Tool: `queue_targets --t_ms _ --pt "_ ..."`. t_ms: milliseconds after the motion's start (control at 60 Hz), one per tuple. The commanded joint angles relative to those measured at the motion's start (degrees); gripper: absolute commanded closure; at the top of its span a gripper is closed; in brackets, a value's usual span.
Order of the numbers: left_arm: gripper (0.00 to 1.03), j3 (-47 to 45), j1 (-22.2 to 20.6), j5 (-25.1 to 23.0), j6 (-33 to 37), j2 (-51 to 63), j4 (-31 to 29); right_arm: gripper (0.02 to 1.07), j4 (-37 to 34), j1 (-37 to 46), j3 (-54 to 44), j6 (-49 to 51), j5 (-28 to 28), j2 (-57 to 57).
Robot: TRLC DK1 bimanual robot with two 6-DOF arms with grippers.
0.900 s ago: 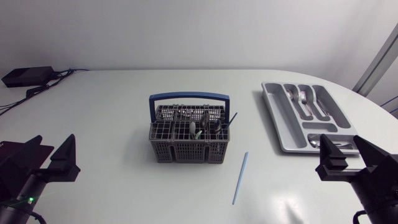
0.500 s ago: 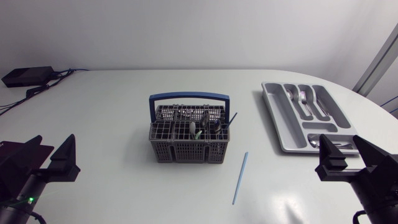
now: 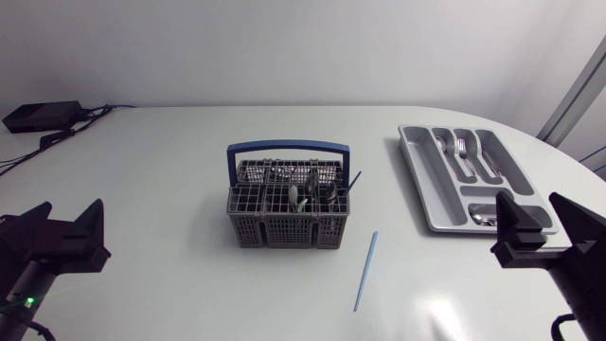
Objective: Transfer all utensils from the basket to the drawer tray.
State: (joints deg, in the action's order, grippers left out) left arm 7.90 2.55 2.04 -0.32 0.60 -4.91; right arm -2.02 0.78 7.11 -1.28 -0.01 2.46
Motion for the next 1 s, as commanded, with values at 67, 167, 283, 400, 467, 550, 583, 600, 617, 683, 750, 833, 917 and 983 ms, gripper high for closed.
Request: queue_targets --t_ms 67,167,283,400,467,550,583,600,617,683,750,833,917,983 --pt "0.06 6.2 -1.1 0.2 -3.0 6.5 -0.8 0.07 -0.4 -1.0 4.3 1.9 -1.2 5.2" --pt "0.06 9.7 -1.1 0.2 -5.0 13.6 -1.5 0.07 -0.2 -1.6 6.9 2.9 -2.1 10.4" --pt "0.08 13.1 -1.2 0.2 -7.2 20.2 -3.2 0.07 -0.2 -1.7 9.4 3.0 -2.8 15.5" --pt "0.08 17.1 -2.7 0.8 -9.4 27.3 -6.6 0.07 -0.5 -3.0 12.1 3.5 -2.8 21.4" --pt "0.08 19.0 -3.5 1.5 -10.1 30.9 -8.1 0.07 -1.0 -3.3 13.7 3.5 -2.9 24.9" --pt "0.08 21.3 -4.8 2.8 -10.1 34.6 -10.1 0.07 -2.5 -3.9 16.5 4.3 -2.9 30.1" --pt "0.08 22.6 -5.9 3.8 -10.1 36.1 -11.4 0.07 -3.3 -4.0 17.9 5.4 -2.9 32.3" --pt "0.08 22.9 -6.1 4.1 -10.1 36.6 -11.6 0.07 -3.6 -4.2 18.4 5.9 -3.0 33.2" --pt "0.07 23.6 -6.9 4.6 -10.1 37.5 -12.4 0.07 -4.0 -4.4 19.0 6.4 -3.0 34.2" --pt "0.07 25.0 -8.4 5.5 -9.0 39.9 -14.1 0.07 -5.2 -5.5 20.7 8.0 -3.0 37.5" --pt "0.07 25.9 -9.3 5.5 -7.6 42.5 -14.9 0.07 -6.0 -6.0 22.3 9.5 -3.0 41.0" --pt "0.07 26.6 -10.9 5.5 -7.0 44.0 -15.3 0.07 -6.5 -7.3 23.7 10.4 -2.9 44.4" --pt "0.07 28.0 -12.7 5.3 -5.0 47.1 -16.5 0.07 -9.4 -9.0 26.2 11.1 -2.9 48.8" --pt "0.07 28.8 -13.5 5.1 -3.9 49.1 -17.6 0.07 -10.5 -10.5 27.3 11.7 -3.0 51.6"
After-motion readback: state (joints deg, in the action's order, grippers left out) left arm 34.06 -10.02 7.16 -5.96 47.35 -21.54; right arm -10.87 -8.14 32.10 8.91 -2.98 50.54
